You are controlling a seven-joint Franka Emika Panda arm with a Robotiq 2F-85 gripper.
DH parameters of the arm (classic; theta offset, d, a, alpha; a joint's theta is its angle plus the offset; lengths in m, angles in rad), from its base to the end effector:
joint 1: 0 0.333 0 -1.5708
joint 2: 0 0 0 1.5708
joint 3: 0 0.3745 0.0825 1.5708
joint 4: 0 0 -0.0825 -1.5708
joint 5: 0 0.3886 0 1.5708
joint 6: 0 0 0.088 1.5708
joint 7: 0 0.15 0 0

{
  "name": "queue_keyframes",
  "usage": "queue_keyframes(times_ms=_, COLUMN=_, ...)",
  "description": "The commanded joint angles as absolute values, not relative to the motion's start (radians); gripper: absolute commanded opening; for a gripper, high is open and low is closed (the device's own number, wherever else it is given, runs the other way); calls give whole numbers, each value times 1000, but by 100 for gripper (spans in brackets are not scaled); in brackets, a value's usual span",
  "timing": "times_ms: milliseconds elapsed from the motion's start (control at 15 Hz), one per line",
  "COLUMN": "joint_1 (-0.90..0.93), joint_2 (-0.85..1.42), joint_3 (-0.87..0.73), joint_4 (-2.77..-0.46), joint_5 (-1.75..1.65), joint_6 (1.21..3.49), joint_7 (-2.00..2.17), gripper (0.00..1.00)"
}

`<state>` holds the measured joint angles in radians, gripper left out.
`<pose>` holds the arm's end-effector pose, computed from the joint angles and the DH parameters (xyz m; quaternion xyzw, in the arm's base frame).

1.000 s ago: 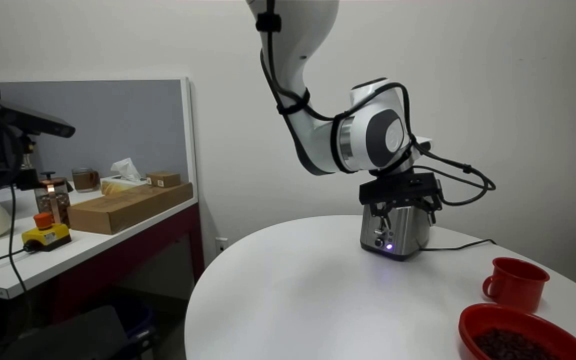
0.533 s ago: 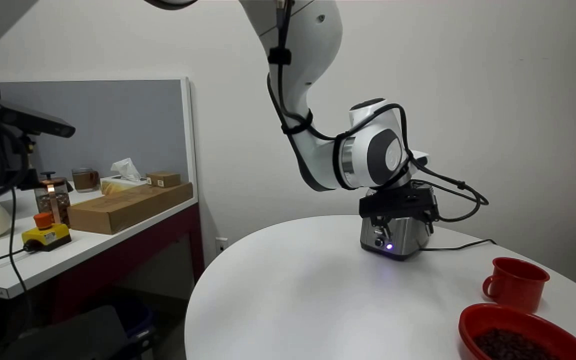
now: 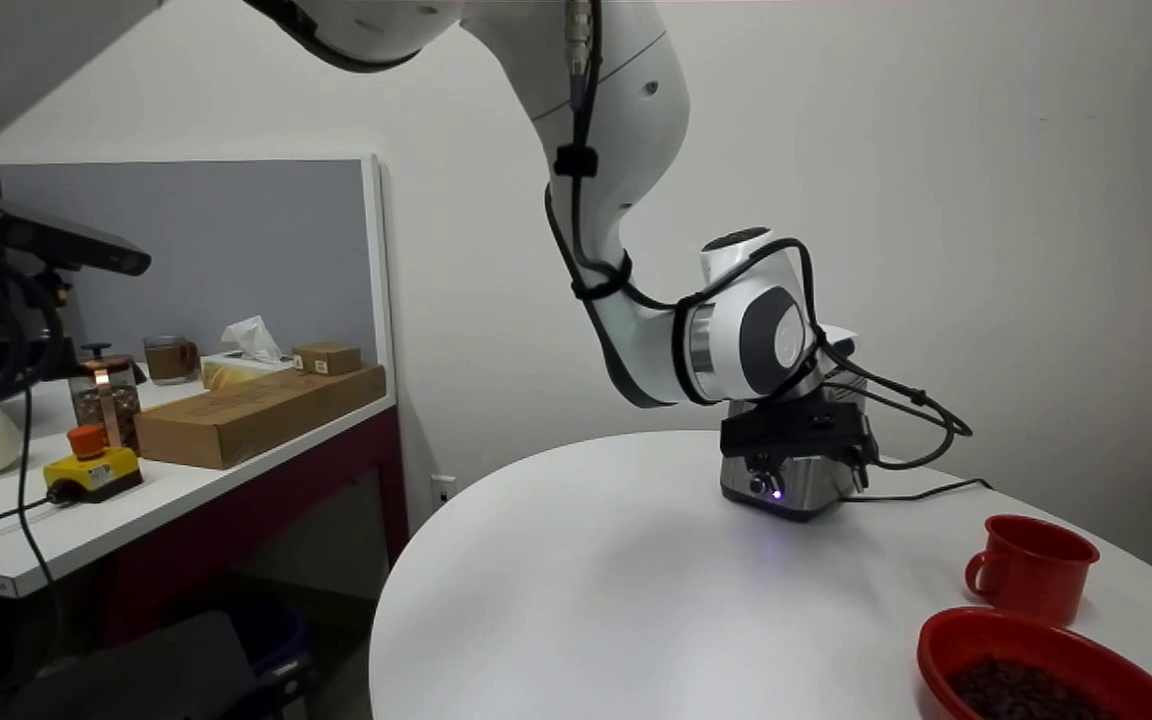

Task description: Pull up the button of the toaster.

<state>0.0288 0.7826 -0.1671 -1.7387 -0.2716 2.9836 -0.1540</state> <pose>0.7573 -0.0695 0.1802 0.9540 0.1689 0.2078 0.1346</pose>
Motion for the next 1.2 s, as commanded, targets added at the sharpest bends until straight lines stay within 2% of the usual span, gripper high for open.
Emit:
queue_keyframes(times_ms=0, joint_1=57, joint_2=843, joint_3=-196, joint_4=-1677, joint_5=-271, joint_6=3007, joint_7=-116, gripper=100)
queue_keyframes(times_ms=1133, joint_1=118, joint_2=970, joint_3=-257, joint_4=-1556, joint_5=-248, joint_6=3099, joint_7=-42, gripper=100)
